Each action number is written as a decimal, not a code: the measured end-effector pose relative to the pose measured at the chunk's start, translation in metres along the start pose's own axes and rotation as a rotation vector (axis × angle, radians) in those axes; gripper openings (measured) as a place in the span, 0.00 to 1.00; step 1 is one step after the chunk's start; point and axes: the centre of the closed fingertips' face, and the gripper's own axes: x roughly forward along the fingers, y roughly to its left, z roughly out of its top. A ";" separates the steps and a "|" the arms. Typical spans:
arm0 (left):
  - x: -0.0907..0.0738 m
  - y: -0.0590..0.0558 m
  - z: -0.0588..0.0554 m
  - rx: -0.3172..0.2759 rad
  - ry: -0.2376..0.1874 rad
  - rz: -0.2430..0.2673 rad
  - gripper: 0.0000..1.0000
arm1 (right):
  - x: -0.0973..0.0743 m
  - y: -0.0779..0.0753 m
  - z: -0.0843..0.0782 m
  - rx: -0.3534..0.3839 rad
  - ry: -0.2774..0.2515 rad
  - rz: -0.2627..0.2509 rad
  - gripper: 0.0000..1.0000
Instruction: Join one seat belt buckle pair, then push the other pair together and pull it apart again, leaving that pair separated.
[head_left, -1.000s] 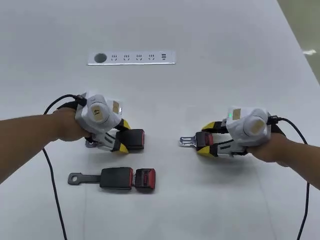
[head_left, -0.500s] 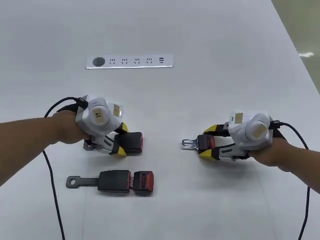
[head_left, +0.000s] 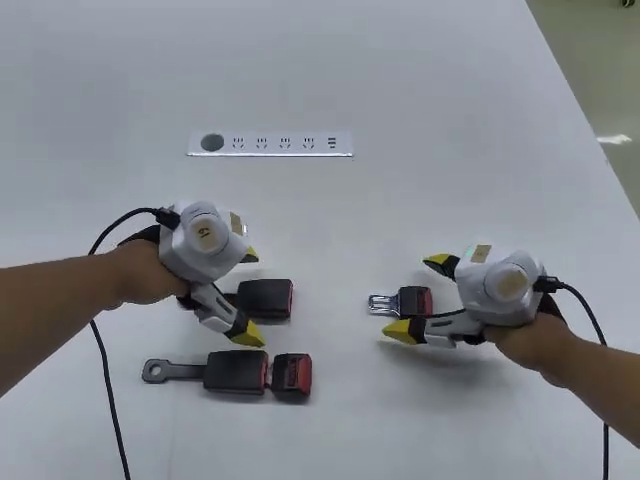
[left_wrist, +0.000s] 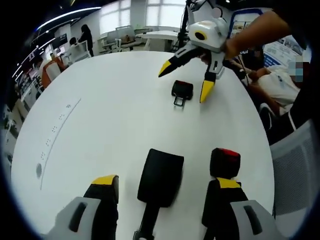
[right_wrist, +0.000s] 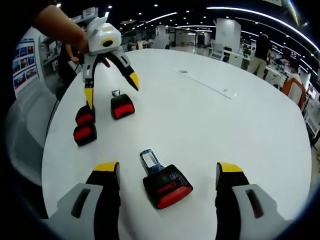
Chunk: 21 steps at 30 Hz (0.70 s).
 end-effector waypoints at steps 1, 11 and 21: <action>-0.001 0.003 -0.002 -0.007 -0.011 0.007 0.83 | -0.001 0.001 0.003 0.011 -0.008 -0.008 0.79; -0.051 -0.002 0.008 -0.247 -0.164 0.148 1.00 | -0.014 0.012 0.028 0.123 -0.110 -0.163 0.87; -0.094 -0.019 -0.024 -0.391 -0.274 0.248 1.00 | -0.036 0.028 0.039 0.160 -0.151 -0.253 0.92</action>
